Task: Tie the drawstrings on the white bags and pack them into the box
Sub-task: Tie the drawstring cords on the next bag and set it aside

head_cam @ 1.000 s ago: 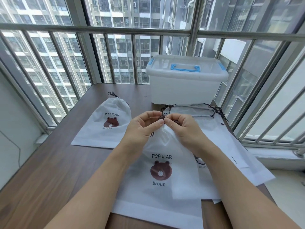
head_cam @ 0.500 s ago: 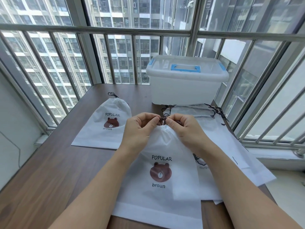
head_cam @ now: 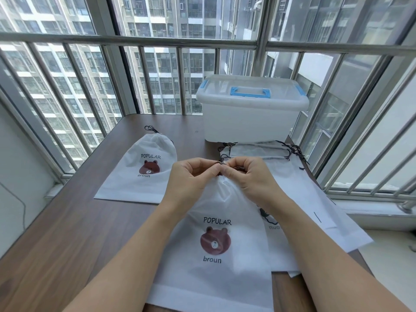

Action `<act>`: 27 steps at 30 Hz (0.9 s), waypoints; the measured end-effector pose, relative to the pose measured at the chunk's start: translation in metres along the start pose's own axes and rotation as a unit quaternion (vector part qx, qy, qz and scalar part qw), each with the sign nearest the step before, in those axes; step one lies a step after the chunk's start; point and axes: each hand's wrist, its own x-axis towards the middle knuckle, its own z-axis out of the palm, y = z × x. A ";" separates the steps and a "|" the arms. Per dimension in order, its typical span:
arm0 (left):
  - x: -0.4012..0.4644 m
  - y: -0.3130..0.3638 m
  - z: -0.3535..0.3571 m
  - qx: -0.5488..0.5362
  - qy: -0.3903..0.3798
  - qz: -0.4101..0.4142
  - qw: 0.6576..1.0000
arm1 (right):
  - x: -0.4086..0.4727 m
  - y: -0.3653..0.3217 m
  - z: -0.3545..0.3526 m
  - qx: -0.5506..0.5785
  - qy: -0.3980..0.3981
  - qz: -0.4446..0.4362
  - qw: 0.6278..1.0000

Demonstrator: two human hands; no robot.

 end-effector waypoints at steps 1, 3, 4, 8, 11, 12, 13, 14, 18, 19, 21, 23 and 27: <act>-0.001 0.000 0.001 0.006 -0.002 0.006 1.000 | 0.001 0.001 0.000 -0.005 0.000 0.001 1.000; -0.001 0.000 0.001 0.018 -0.012 0.011 1.000 | 0.002 0.001 0.000 -0.006 -0.003 0.010 1.000; 0.000 0.000 0.000 0.025 -0.019 0.010 0.999 | 0.002 0.001 0.000 -0.002 -0.008 0.016 1.000; 0.002 -0.003 -0.003 0.086 -0.037 0.033 0.995 | 0.002 0.001 -0.002 0.025 -0.030 0.040 0.998; 0.001 -0.005 -0.002 0.100 -0.041 0.051 0.993 | 0.002 -0.002 -0.003 0.049 -0.030 0.057 0.997; 0.001 -0.005 -0.001 0.097 -0.042 0.055 0.993 | 0.002 -0.002 -0.003 0.057 -0.031 0.067 0.996; 0.001 -0.005 -0.001 0.091 -0.041 0.058 0.993 | 0.002 -0.002 -0.003 0.061 -0.030 0.075 0.995; 0.002 -0.006 -0.001 0.082 -0.039 0.061 0.994 | 0.002 -0.002 -0.003 0.060 -0.028 0.079 0.995; 0.003 -0.007 0.000 0.065 -0.044 0.069 0.995 | 0.002 -0.001 -0.003 0.065 -0.035 0.080 0.994; 0.003 -0.007 0.000 0.057 -0.040 0.066 0.995 | 0.002 -0.002 -0.004 0.074 -0.040 0.083 0.993; 0.004 -0.008 -0.001 0.045 -0.031 0.058 0.997 | 0.001 -0.004 -0.007 0.093 -0.044 0.084 0.991; 0.004 -0.008 -0.001 0.044 -0.033 0.058 0.997 | 0.002 -0.003 -0.008 0.104 -0.048 0.080 0.990; 0.004 -0.006 0.000 -0.003 0.007 0.040 0.999 | 0.003 0.000 -0.005 0.121 -0.046 0.070 0.989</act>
